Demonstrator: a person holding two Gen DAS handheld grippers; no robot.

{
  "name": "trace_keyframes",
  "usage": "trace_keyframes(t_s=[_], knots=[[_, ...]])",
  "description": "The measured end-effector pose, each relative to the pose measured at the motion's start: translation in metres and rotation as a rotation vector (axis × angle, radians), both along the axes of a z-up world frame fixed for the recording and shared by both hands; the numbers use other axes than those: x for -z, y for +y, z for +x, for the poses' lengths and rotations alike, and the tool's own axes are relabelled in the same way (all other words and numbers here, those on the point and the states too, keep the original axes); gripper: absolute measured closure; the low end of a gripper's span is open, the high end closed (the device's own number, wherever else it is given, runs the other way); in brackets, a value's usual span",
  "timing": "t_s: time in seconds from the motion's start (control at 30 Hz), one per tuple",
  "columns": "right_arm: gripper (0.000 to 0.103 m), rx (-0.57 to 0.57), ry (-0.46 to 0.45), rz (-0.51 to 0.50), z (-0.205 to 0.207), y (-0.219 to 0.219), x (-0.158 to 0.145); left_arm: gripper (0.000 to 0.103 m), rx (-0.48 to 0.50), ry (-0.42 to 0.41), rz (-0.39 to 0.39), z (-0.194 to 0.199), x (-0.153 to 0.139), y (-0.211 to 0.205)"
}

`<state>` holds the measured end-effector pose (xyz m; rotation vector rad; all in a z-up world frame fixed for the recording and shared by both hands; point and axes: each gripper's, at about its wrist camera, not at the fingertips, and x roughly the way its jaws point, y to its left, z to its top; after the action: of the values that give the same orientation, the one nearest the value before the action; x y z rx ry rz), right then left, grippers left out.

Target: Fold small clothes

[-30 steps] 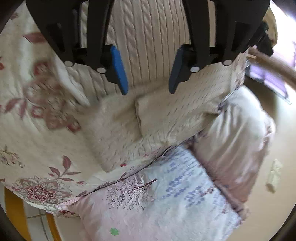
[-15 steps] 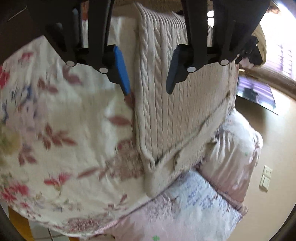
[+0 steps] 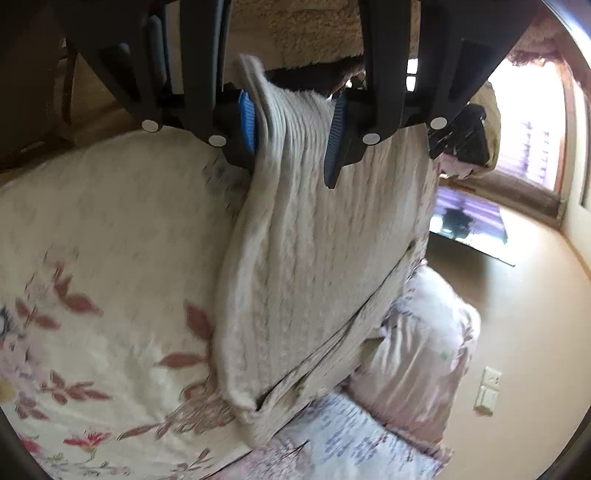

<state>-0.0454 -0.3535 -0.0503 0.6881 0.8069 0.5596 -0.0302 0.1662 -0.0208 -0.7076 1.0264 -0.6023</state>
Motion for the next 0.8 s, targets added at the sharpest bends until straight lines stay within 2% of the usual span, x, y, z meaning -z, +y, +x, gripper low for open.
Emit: trace_keyframes(t_s=[0.13,0.2,0.27,0.33,0.37,0.6,0.8], knots=[[0.069,-0.040,-0.006,-0.013,-0.011,0.011,0.002,0.077,0.054,0.006,-0.016,-0.008,0.002,-0.010],[0.074,-0.041,-0.009,-0.022,-0.014,0.015,0.002,0.077,0.072,0.013,-0.011,-0.009,0.003,-0.016],[0.091,-0.030,-0.023,-0.041,-0.015,0.017,0.001,0.079,0.087,0.012,-0.004,-0.009,0.003,-0.021],[0.093,-0.005,-0.071,-0.063,-0.018,0.018,-0.005,0.094,0.092,0.008,0.021,-0.008,0.002,-0.026],[0.094,0.010,-0.111,-0.071,-0.021,0.018,-0.012,0.096,0.089,0.005,0.035,-0.008,0.001,-0.028],[0.095,0.138,-0.344,-0.215,-0.031,0.028,-0.055,0.096,0.022,-0.075,0.109,0.000,-0.021,-0.021],[0.095,0.256,-0.480,-0.271,-0.034,0.027,-0.077,0.097,-0.078,-0.141,0.149,0.014,-0.047,-0.004]])
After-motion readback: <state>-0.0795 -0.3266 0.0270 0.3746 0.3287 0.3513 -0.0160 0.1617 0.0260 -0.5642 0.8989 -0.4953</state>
